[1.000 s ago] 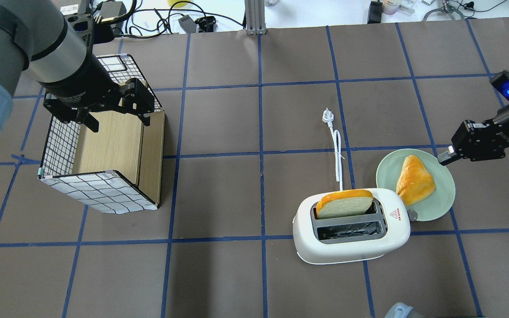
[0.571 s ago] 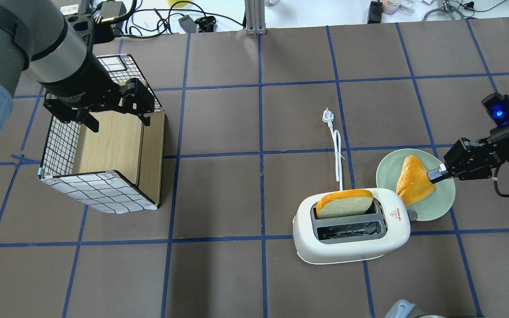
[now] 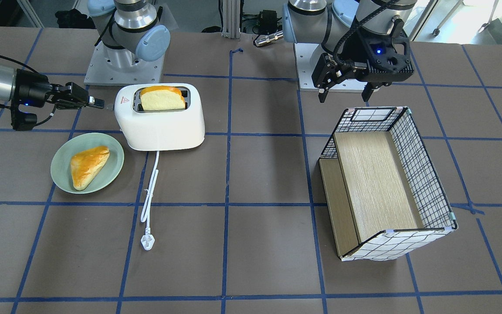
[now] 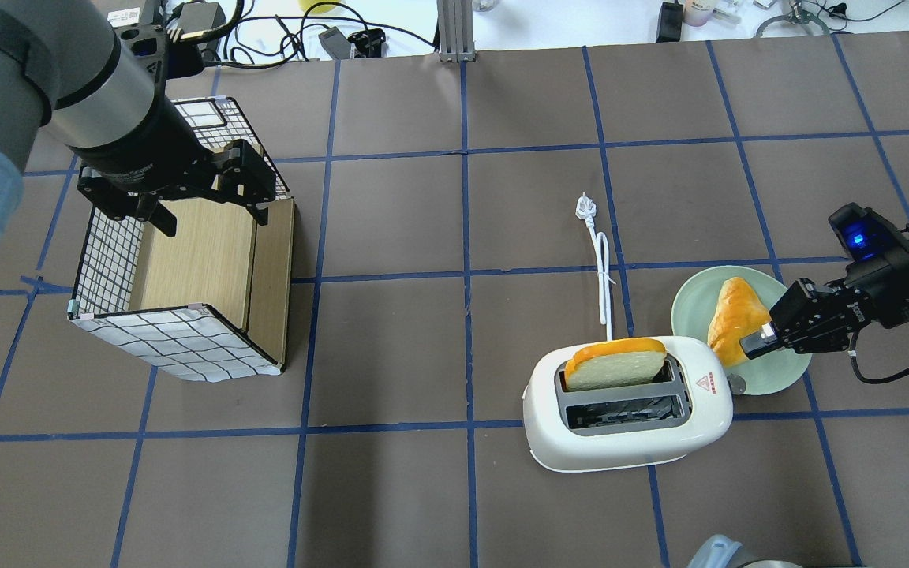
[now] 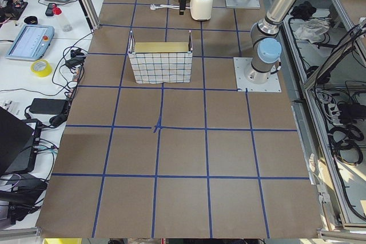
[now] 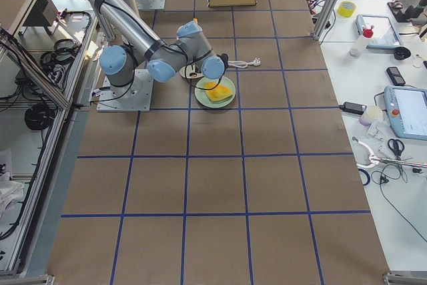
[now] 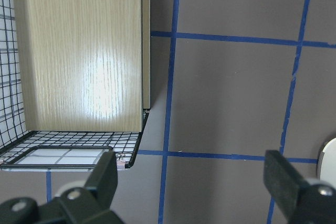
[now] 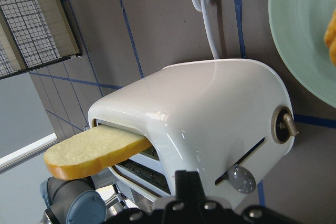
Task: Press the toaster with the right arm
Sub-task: 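Lower the right gripper onto the toaster's side lever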
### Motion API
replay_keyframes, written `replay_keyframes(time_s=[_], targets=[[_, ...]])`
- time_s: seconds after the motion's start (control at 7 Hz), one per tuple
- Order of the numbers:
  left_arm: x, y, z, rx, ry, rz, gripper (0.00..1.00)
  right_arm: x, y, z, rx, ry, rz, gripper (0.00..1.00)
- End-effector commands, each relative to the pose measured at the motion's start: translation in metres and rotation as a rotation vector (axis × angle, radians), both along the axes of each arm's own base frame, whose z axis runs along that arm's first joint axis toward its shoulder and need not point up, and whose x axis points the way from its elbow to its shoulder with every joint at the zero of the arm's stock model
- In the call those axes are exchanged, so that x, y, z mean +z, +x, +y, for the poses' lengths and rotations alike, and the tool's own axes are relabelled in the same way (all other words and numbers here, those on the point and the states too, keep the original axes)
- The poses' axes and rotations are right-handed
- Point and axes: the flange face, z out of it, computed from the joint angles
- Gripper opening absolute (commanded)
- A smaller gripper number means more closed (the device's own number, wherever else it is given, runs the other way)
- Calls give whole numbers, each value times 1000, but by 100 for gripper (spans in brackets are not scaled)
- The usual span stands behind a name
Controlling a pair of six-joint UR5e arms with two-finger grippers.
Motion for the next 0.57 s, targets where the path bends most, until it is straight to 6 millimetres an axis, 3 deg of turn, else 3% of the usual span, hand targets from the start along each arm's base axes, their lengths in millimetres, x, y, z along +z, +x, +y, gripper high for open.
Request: replay_keyframes(time_s=[0.0,0.43], targets=[[0,0,0,0,1,0,100,-13,2,4,5,31,-15,0],[0,0,0,0,1,0,100,-18,-1,8,37,48,12,0]])
